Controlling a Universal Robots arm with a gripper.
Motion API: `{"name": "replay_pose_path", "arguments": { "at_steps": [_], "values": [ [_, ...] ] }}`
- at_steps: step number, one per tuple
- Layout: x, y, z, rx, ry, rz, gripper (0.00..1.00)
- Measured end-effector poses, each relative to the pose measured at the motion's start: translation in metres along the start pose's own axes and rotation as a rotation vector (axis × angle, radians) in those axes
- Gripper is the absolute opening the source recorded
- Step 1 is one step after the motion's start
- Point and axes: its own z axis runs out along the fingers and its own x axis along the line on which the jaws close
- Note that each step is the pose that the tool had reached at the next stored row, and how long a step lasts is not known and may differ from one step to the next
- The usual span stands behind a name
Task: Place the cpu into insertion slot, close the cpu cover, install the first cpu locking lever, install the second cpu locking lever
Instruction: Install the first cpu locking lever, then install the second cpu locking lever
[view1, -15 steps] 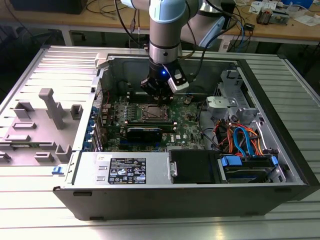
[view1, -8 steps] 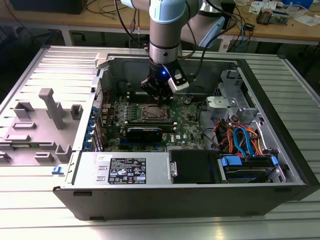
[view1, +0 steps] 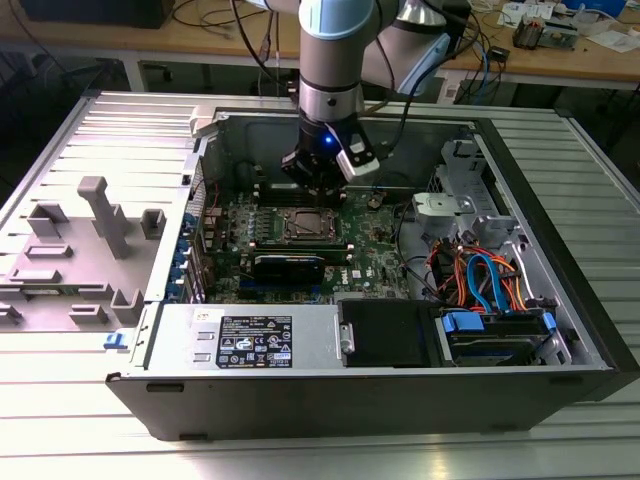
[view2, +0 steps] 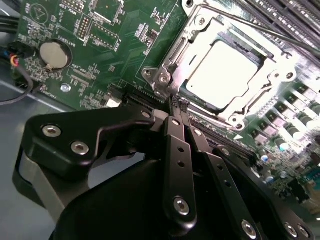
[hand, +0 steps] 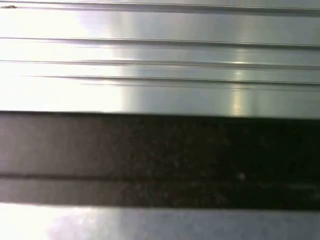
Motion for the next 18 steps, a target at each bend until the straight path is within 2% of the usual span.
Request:
{"name": "replay_pose_path", "arguments": {
  "at_steps": [5, 18],
  "values": [
    [-0.0004, -0.003, -0.001, 0.0, 0.0, 0.0, 0.11],
    [-0.001, -0.0043, -0.0011, 0.0001, 0.0, 0.0, 0.11]
  ]
}}
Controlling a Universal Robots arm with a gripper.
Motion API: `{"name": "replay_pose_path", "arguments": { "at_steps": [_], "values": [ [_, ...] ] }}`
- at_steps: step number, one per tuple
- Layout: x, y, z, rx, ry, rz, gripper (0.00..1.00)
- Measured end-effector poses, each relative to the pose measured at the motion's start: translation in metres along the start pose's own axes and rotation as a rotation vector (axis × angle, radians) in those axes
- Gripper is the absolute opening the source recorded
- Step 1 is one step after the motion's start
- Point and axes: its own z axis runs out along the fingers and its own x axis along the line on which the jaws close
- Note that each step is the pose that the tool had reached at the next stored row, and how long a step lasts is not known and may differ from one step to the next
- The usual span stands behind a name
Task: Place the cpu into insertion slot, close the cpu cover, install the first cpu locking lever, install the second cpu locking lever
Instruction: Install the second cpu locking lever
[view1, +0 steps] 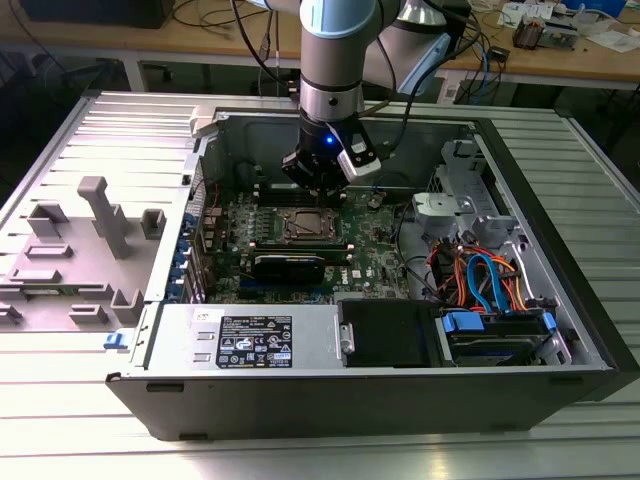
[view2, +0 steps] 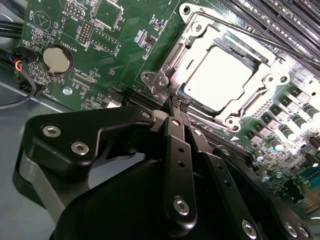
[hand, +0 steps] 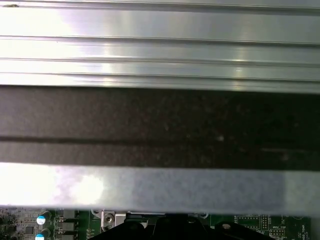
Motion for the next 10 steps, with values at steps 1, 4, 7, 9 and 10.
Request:
{"name": "replay_pose_path", "arguments": {
  "at_steps": [1, 4, 7, 9, 10],
  "values": [
    [0.0, 0.0, 0.0, 0.0, 0.0, 0.0, 0.11],
    [0.0, -0.0018, -0.0001, 0.0025, 0.0002, 0.0, 0.11],
    [0.0002, -0.0077, -0.0003, 0.0075, 0.0002, 0.0, 0.11],
    [0.0003, -0.0127, -0.0005, 0.0081, 0.0002, 0.0, 0.11],
    [0.0004, -0.0142, -0.0005, 0.0081, 0.0002, 0.0, 0.11]
  ]
}}
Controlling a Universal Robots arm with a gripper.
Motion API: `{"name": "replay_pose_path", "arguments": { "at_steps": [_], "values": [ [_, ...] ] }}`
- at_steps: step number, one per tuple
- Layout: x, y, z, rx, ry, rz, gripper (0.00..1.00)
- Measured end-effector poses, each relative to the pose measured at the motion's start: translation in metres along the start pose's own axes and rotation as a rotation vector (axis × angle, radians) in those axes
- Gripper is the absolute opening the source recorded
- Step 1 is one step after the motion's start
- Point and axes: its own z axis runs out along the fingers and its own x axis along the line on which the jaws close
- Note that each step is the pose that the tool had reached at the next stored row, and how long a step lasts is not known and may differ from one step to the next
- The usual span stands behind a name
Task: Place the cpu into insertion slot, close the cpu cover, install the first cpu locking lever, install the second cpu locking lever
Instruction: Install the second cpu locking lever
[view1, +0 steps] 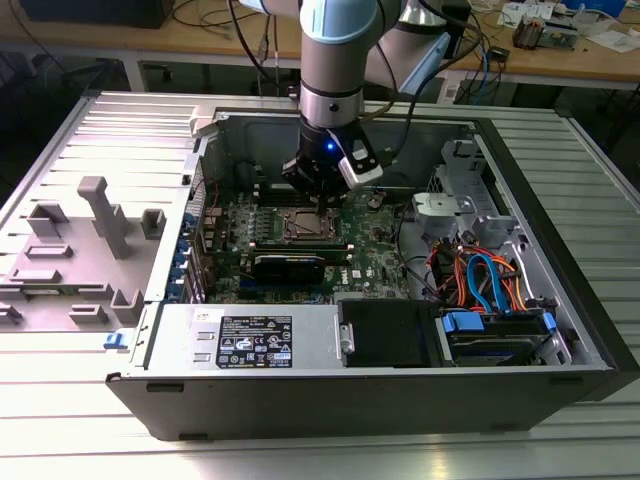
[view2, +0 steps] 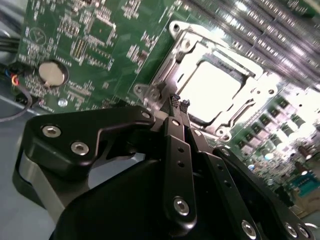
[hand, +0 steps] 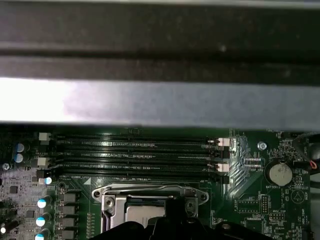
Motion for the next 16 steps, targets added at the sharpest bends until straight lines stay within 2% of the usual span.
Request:
{"name": "replay_pose_path", "arguments": {
  "at_steps": [10, 16],
  "values": [
    [0.0, -0.0027, -0.0075, -0.0001, 0.0004, 0.0, 0.11],
    [0.0003, -0.0126, -0.0078, 0.0002, 0.0006, 0.0, 0.11]
  ]
}}
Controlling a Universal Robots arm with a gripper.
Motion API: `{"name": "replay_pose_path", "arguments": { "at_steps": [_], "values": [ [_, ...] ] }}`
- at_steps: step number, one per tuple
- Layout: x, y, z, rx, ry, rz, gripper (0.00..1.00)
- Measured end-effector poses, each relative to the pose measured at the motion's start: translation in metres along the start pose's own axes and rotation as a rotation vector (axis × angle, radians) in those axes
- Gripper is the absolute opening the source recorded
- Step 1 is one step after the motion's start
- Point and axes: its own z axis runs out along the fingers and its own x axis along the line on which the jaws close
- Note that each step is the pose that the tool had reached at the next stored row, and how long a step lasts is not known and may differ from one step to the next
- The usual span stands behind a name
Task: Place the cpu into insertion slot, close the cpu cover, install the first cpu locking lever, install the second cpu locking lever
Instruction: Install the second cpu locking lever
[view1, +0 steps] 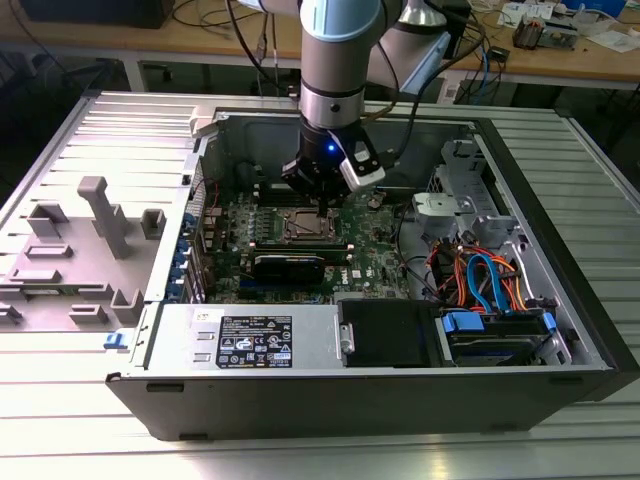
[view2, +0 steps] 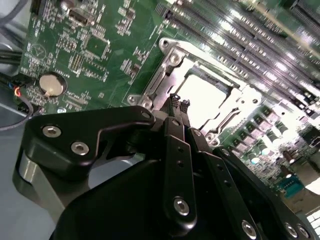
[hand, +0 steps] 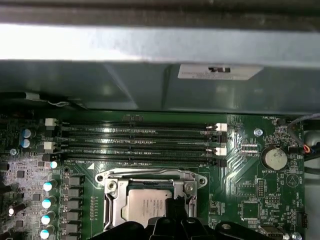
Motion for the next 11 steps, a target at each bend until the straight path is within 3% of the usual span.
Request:
{"name": "replay_pose_path", "arguments": {
  "at_steps": [2, 8, 11],
  "values": [
    [0.0001, -0.0006, -0.0009, 0.0002, 0.0001, 0.0, 0.11],
    [-0.0002, -0.0016, -0.0127, -0.0002, -0.0001, 0.0, 0.11],
    [0.0004, -0.0193, -0.0134, 0.0, 0.0, 0.0, 0.11]
  ]
}}
